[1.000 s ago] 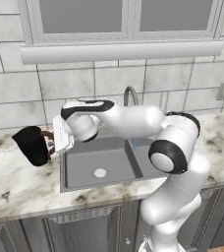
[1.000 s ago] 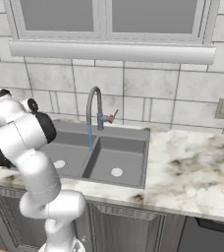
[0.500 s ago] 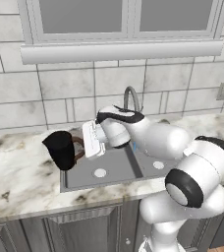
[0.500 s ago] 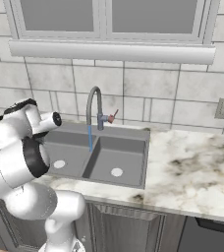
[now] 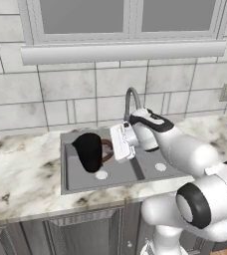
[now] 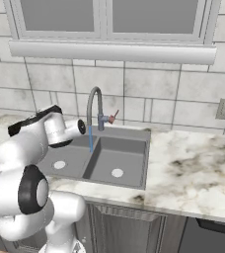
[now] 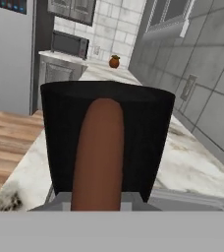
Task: Turn on the sink faucet and place the jug under the water for a few seconds to fill it up.
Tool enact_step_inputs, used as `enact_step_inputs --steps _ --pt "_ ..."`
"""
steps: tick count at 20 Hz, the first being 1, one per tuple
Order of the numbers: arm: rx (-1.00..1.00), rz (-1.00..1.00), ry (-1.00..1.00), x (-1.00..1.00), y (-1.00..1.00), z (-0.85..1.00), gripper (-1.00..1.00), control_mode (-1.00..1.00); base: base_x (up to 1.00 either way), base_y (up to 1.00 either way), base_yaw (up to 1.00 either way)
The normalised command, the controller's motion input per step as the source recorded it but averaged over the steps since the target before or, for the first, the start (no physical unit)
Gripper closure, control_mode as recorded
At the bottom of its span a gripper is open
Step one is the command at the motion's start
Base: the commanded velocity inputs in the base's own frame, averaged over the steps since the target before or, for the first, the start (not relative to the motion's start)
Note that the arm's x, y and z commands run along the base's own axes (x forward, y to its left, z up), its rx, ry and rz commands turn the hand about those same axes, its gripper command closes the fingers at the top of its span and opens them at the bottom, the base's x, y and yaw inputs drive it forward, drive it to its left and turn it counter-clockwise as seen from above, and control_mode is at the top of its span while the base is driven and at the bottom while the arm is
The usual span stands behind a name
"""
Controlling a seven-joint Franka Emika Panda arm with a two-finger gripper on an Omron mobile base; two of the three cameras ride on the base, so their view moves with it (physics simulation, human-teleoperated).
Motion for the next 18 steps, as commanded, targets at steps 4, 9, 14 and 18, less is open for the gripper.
enact_step_inputs --steps 4,9,14,18 --pt "0.03 0.00 0.02 0.00 -0.96 -0.12 1.00 -1.00 0.00 0.00 0.00" --pt "0.02 0.00 0.08 0.01 -0.91 -0.29 1.00 -1.00 0.00 0.00 0.00" --pt "0.05 0.00 0.04 0.19 -0.86 -0.09 1.00 -1.00 0.00 0.00 0.00" --pt "0.07 0.00 0.03 0.28 -0.83 0.00 1.00 -1.00 0.00 0.00 0.00"
